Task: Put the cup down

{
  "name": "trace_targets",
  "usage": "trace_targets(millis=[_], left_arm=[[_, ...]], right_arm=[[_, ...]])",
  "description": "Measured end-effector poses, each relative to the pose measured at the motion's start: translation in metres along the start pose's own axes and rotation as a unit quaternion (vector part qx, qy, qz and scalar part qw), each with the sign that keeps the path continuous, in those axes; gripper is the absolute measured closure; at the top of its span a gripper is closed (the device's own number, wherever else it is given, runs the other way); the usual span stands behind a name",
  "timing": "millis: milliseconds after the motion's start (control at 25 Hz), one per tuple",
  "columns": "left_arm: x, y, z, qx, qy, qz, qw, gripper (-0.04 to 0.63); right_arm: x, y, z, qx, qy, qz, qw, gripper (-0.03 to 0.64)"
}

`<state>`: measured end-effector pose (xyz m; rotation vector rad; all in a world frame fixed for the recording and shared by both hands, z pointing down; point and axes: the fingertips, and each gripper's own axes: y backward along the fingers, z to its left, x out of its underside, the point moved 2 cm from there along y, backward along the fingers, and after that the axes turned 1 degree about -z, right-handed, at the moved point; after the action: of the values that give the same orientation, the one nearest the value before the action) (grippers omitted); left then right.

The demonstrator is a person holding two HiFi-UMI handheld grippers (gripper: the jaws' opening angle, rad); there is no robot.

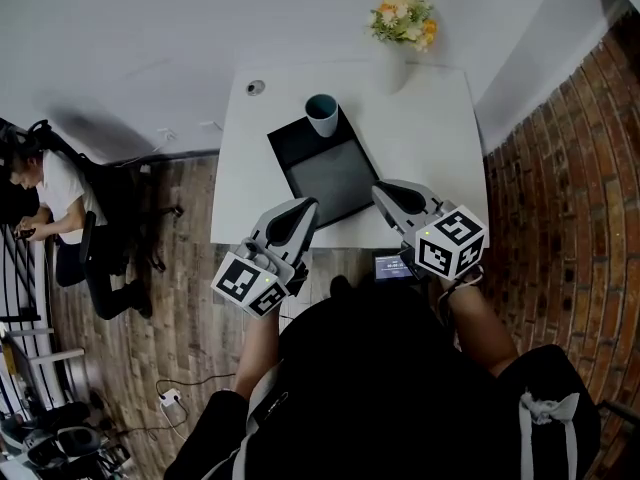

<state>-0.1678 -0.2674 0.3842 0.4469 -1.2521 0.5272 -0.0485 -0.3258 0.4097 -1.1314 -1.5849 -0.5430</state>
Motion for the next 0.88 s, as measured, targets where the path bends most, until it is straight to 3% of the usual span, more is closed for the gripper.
trace_targets(millis=[520,720,880], left_arm=[[0.0032,-0.0041,-0.01,0.02,0.003,0.009,0.9997,0.588],[0.0007,-0.0022,-0.0059,0.022,0.048,-0.014,0.9985,0.588],[0.0018,-0.0021,-0.0045,0.017,0.051,-0.012,0.9985,0.588]], right_arm=[[0.0015,0.0027,0.0035,0.003,0.016,0.002,1.0,0.604],[0.0034,0.0037,-0.0015,0.024,0.023,0.007,0.999,0.604],[0.0035,0.0047,-0.0027,0.022,0.027,0.005,0.999,0.604]])
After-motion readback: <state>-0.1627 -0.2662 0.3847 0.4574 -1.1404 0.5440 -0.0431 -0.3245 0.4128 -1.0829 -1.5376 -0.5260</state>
